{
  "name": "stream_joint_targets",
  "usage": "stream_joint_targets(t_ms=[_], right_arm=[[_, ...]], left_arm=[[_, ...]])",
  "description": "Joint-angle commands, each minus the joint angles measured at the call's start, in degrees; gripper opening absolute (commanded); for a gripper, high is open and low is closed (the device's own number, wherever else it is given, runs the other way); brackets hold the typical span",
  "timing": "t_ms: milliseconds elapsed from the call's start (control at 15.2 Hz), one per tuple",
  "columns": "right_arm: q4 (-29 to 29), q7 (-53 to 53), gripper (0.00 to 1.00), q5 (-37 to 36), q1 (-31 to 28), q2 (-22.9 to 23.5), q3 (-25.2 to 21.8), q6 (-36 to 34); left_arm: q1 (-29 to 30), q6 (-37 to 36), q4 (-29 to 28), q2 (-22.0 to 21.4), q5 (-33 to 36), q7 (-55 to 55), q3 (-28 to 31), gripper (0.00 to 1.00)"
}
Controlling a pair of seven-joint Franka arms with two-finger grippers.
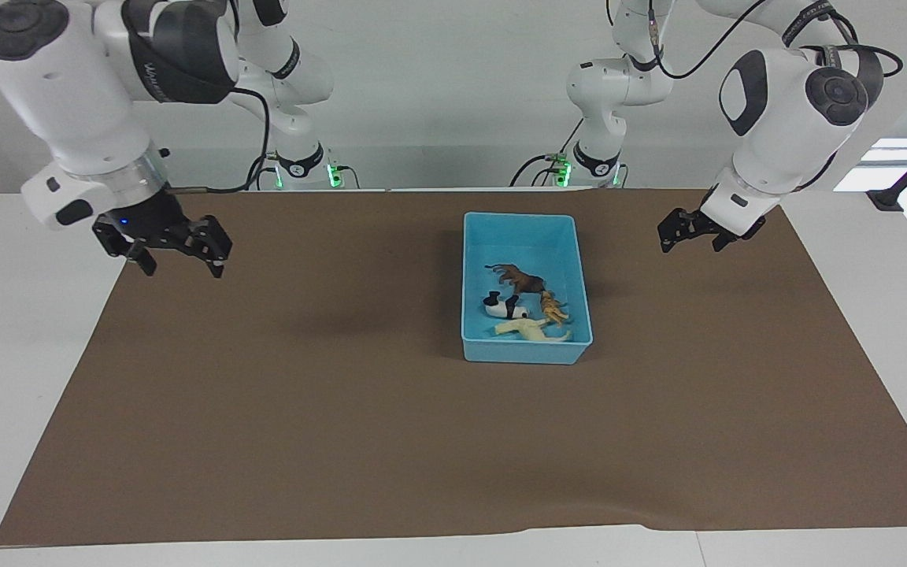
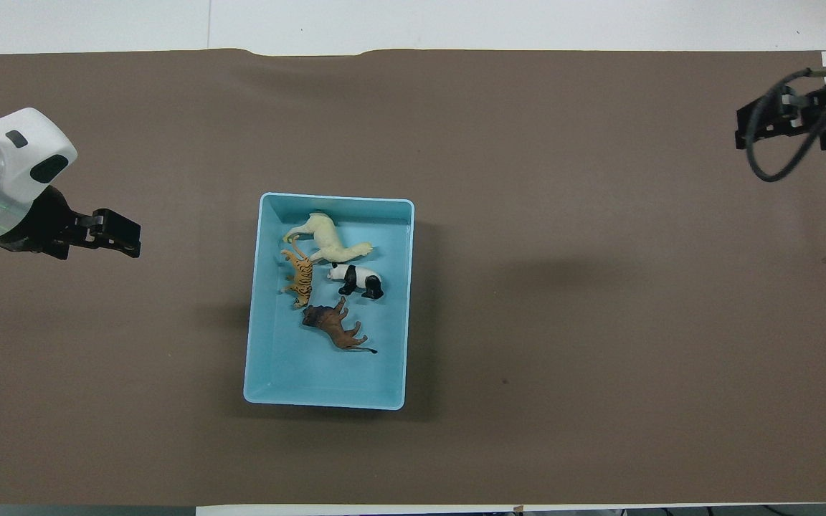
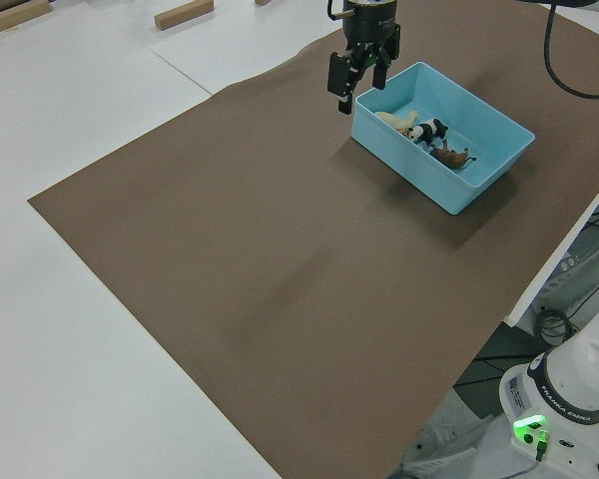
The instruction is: Put all toys into storage box
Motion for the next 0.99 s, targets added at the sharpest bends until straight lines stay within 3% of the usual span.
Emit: stream_joint_targets(t_ms=[0,198,528,924], right_arm=[[-15.0,-4.39,1.0,0.27,-2.61,-11.6,1.04,2.18],[-19.87,-4.57,1.0,0.27,-4.19,-15.49,1.04,2.28],[-18.91,-4.84,1.0,4.48,-7.09,-15.15,1.22,0.08],[-19.61,-7.65,1.0,0.46,-6.49,-15.23,1.22,5.08]], left_arm=[[-0.13,3.27,-4.07,-3.32,0.83,0.2,0.34,1.0],[-0.65,5.14,-1.62,-1.22,0.83,0.37,0.25,1.0],[-0.92,4.34,-1.34,-0.94,0.39,0.2,0.34,1.0],[-0.4,5.13,-0.73,-1.12,-0.48,0.55,0.08,1.0]])
